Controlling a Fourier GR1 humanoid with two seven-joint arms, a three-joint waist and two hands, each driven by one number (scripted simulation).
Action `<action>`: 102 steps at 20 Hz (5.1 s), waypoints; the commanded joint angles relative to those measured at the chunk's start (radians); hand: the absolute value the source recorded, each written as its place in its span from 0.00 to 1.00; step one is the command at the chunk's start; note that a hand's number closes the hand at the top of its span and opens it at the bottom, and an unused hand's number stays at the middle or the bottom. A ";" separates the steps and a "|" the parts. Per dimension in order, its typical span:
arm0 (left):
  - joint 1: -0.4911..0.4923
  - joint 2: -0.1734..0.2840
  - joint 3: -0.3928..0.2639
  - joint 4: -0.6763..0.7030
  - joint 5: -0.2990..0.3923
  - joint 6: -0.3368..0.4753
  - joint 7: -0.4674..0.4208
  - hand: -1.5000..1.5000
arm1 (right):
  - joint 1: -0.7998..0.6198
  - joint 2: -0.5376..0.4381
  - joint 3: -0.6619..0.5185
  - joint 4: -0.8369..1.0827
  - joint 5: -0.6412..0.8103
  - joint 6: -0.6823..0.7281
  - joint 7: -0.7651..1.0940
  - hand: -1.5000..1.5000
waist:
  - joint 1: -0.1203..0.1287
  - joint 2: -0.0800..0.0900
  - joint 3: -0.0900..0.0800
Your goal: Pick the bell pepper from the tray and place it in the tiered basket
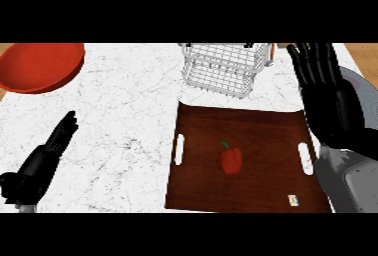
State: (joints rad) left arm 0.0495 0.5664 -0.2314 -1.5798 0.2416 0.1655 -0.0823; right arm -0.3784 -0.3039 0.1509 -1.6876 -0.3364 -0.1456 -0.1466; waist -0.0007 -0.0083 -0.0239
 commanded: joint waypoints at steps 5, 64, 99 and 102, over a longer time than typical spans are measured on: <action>0.073 -0.123 0.007 0.089 -0.009 0.148 0.067 0.50 | 0.120 -0.113 -0.035 -0.042 0.315 -0.277 0.121 1.00 | -0.033 0.002 0.020; 0.025 -0.319 -0.069 0.185 -0.105 0.200 0.070 0.50 | 0.122 0.303 0.353 0.057 1.403 0.321 1.634 0.00 | 0.023 0.009 0.022; 0.011 -0.348 -0.033 0.187 -0.147 0.205 0.098 0.50 | 0.111 0.303 0.324 0.267 1.210 0.185 1.634 1.00 | 0.001 0.006 0.023; 0.028 -0.359 -0.028 0.204 -0.128 0.172 0.060 0.50 | 0.028 0.303 0.337 0.361 1.163 0.184 1.617 1.00 | 0.013 0.010 0.023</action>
State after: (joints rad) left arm 0.0621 0.2274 -0.2574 -1.4061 0.1046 0.3548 -0.0072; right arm -0.2952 -0.0223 0.4617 -1.3752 0.8571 0.0642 1.2530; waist 0.0076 -0.0067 -0.0007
